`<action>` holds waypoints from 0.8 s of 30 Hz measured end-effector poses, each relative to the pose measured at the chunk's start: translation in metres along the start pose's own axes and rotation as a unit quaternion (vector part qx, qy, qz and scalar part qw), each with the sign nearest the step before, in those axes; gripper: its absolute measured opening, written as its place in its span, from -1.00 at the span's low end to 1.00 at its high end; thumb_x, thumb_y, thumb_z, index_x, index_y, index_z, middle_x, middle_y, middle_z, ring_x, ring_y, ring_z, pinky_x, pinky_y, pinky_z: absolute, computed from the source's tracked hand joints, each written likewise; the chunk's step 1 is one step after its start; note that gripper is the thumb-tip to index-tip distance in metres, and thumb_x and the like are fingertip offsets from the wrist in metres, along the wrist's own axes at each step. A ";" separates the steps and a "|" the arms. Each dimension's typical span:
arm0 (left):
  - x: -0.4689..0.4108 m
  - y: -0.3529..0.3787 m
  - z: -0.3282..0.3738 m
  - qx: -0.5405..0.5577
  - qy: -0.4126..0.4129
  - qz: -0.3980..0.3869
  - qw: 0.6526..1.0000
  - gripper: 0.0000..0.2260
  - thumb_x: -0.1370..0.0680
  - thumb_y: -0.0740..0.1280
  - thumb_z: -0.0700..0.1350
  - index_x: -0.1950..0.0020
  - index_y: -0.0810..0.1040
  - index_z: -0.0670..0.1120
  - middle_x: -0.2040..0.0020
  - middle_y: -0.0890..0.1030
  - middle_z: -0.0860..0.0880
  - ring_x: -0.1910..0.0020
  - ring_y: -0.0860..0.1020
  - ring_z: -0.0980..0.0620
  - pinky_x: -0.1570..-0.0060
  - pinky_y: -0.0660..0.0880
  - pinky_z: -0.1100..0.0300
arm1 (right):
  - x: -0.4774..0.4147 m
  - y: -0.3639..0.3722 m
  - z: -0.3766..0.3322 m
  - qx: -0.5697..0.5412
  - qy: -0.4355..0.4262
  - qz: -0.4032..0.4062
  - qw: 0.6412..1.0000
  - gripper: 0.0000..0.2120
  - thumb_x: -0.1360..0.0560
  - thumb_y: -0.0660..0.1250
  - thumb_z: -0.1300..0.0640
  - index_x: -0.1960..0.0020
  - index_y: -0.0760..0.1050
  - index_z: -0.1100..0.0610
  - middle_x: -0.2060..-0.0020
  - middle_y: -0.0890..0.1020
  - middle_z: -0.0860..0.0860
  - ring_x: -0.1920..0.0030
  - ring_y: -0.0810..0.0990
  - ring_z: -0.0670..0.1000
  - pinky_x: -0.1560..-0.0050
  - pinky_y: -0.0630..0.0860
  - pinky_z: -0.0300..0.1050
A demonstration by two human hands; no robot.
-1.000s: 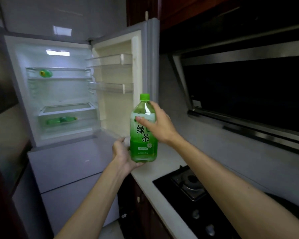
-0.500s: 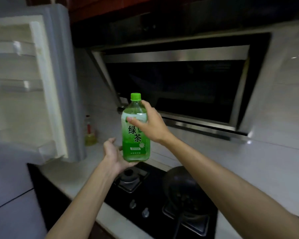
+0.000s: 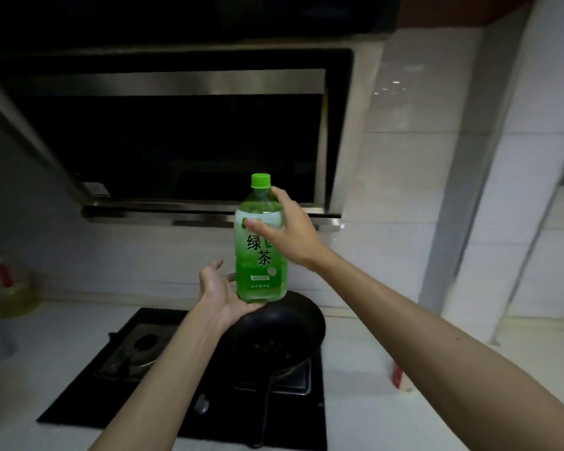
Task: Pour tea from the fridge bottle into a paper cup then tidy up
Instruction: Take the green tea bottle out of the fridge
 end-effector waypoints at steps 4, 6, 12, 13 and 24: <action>-0.013 0.024 -0.044 -0.014 -0.058 -0.038 0.998 -0.46 -0.59 0.02 0.10 -0.42 0.27 -0.24 -0.19 0.51 -0.32 -0.20 0.49 -0.35 -0.19 0.39 -0.33 | 0.029 -0.037 0.025 0.017 0.037 0.045 0.998 -0.33 -0.40 0.47 -0.16 -0.40 0.32 0.04 -0.16 0.57 0.05 -0.19 0.53 0.06 -0.21 0.51 0.10; -0.016 0.040 -0.070 -0.020 -0.091 -0.061 0.994 -0.44 -0.58 0.02 0.11 -0.45 0.25 -0.23 -0.22 0.51 -0.31 -0.22 0.48 -0.34 -0.22 0.37 -0.32 | 0.045 -0.059 0.039 0.024 0.055 0.063 0.996 -0.32 -0.41 0.47 -0.14 -0.42 0.31 0.06 -0.18 0.57 0.04 -0.20 0.53 0.03 -0.23 0.51 0.02; -0.013 0.085 -0.145 -0.042 -0.160 -0.094 0.982 -0.49 -0.59 0.03 0.11 -0.38 0.32 -0.23 -0.14 0.53 -0.30 -0.14 0.51 -0.32 -0.08 0.44 -0.25 | 0.094 -0.124 0.079 0.047 0.093 0.111 0.988 -0.43 -0.46 0.49 0.07 -0.38 0.35 0.17 0.06 0.56 -0.13 0.14 0.54 -0.29 0.17 0.46 -0.51; -0.013 0.092 -0.157 -0.045 -0.168 -0.096 0.980 -0.50 -0.59 0.04 0.11 -0.35 0.32 -0.23 -0.12 0.54 -0.30 -0.12 0.51 -0.31 -0.08 0.43 -0.25 | 0.101 -0.134 0.087 0.053 0.098 0.117 0.987 -0.41 -0.46 0.48 0.06 -0.39 0.33 0.17 0.06 0.56 -0.13 0.13 0.54 -0.27 0.15 0.48 -0.48; -0.034 0.138 -0.268 -0.058 -0.210 -0.057 0.974 -0.48 -0.53 0.13 0.12 -0.34 0.37 -0.20 -0.22 0.53 -0.33 -0.14 0.54 -0.35 0.02 0.50 -0.30 | 0.156 -0.199 0.177 0.059 0.142 0.108 0.982 -0.38 -0.47 0.46 0.05 -0.42 0.28 0.16 -0.09 0.58 0.03 -0.04 0.62 0.00 -0.07 0.62 -0.02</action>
Point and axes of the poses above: each hand's wrist, its own x-axis away from the middle knuckle, its own y-axis out of the palm, z = x × y, the point moved 8 cm from there along -x, towards the middle knuckle
